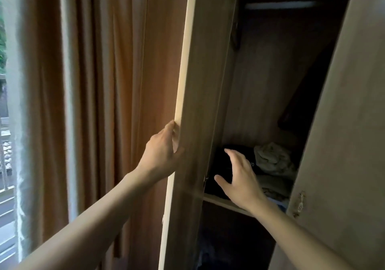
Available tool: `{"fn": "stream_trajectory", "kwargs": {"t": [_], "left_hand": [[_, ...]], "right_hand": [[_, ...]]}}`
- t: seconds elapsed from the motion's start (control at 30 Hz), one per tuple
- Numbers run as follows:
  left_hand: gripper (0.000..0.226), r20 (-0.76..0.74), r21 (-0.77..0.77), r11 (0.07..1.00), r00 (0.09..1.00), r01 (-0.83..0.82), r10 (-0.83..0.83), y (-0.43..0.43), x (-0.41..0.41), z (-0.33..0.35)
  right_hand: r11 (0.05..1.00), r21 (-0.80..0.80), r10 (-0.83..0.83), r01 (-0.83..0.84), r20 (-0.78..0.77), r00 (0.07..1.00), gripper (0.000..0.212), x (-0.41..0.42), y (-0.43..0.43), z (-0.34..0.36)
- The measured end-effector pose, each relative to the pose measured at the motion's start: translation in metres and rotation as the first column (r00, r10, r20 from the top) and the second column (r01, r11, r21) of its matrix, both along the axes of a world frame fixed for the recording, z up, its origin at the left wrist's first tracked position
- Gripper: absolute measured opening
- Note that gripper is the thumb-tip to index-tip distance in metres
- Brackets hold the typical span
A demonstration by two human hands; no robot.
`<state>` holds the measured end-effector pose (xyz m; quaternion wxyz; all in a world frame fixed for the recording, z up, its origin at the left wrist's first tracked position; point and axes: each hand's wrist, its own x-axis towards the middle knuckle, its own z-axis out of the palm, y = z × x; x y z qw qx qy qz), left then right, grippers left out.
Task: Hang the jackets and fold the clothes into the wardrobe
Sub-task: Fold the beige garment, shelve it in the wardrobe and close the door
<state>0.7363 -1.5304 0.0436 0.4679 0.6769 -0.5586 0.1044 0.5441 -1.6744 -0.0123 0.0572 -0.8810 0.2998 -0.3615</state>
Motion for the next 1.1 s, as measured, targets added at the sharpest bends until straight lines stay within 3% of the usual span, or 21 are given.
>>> {"fn": "stream_trajectory", "kwargs": {"t": [0.27, 0.43, 0.57, 0.77, 1.1], "left_hand": [[0.027, 0.042, -0.123, 0.99, 0.997, 0.063, -0.058, -0.016, -0.028, -0.01], [0.057, 0.118, -0.087, 0.983, 0.981, 0.163, -0.152, -0.03, -0.06, -0.014], [0.064, 0.179, -0.095, 0.965, 0.958, 0.244, -0.225, -0.054, -0.092, -0.018], [0.073, 0.235, -0.024, 0.951, 0.926, 0.309, -0.295, -0.101, -0.131, -0.026], [0.077, 0.392, 0.251, 0.935, 0.857, 0.249, -0.334, -0.162, -0.174, -0.019]], "right_hand": [[0.995, 0.027, -0.094, 0.095, -0.008, 0.996, 0.077, -0.035, -0.012, -0.002], [0.989, 0.074, -0.124, 0.125, -0.009, 0.992, 0.076, -0.059, -0.024, -0.005], [0.981, 0.07, -0.181, 0.182, -0.017, 0.983, 0.076, -0.085, -0.038, -0.007], [0.963, 0.063, -0.261, 0.261, -0.002, 0.965, 0.077, -0.124, -0.054, -0.011], [0.956, 0.128, -0.272, 0.265, 0.04, 0.962, 0.075, -0.139, -0.068, -0.006]]}}
